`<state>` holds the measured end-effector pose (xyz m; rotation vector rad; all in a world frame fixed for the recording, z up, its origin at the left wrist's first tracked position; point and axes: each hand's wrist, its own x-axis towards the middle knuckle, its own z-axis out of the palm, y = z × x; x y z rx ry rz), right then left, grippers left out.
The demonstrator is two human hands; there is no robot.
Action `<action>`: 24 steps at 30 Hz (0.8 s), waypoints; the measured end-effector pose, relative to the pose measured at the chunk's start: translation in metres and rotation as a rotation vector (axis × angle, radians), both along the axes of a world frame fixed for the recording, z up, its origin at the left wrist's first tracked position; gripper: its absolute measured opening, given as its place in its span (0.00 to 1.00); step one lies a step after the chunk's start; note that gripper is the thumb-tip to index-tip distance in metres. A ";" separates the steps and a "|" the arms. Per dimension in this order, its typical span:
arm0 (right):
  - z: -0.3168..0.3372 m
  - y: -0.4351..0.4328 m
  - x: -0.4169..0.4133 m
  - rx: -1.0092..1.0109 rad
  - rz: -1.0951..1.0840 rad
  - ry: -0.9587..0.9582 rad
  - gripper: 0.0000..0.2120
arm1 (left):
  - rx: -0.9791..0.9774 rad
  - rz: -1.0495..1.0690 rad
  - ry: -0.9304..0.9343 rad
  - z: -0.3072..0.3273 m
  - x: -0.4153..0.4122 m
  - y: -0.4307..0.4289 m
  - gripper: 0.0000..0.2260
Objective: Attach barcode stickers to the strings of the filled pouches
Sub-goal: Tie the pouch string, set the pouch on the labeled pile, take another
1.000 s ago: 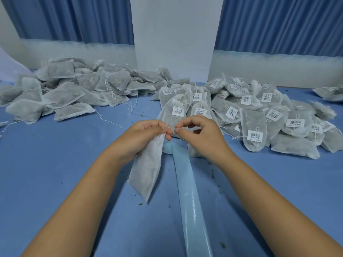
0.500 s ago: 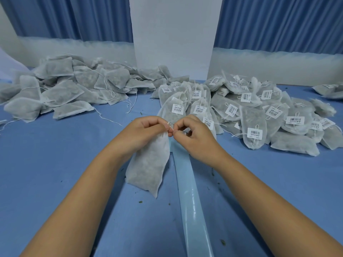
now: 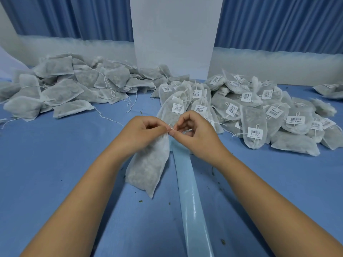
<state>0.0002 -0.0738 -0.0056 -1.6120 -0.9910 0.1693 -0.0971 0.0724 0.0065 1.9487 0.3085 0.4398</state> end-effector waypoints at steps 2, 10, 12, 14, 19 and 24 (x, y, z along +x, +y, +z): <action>-0.001 0.000 0.001 -0.042 -0.002 -0.060 0.10 | 0.024 0.014 0.026 -0.002 0.001 0.002 0.08; -0.006 -0.001 0.005 -0.212 -0.059 -0.339 0.04 | 0.161 0.009 0.072 -0.005 0.001 0.008 0.07; -0.006 -0.001 0.006 -0.226 -0.053 -0.259 0.04 | 0.192 0.003 0.068 -0.006 0.001 0.009 0.06; -0.004 -0.001 0.005 -0.235 -0.020 -0.151 0.08 | 0.206 0.008 0.063 -0.008 0.002 0.009 0.06; 0.002 -0.001 0.006 -0.229 0.076 0.110 0.07 | 0.119 -0.067 0.002 -0.006 0.001 0.007 0.02; 0.004 -0.004 0.006 -0.260 0.072 0.161 0.05 | 0.142 -0.109 0.025 -0.004 0.001 0.007 0.05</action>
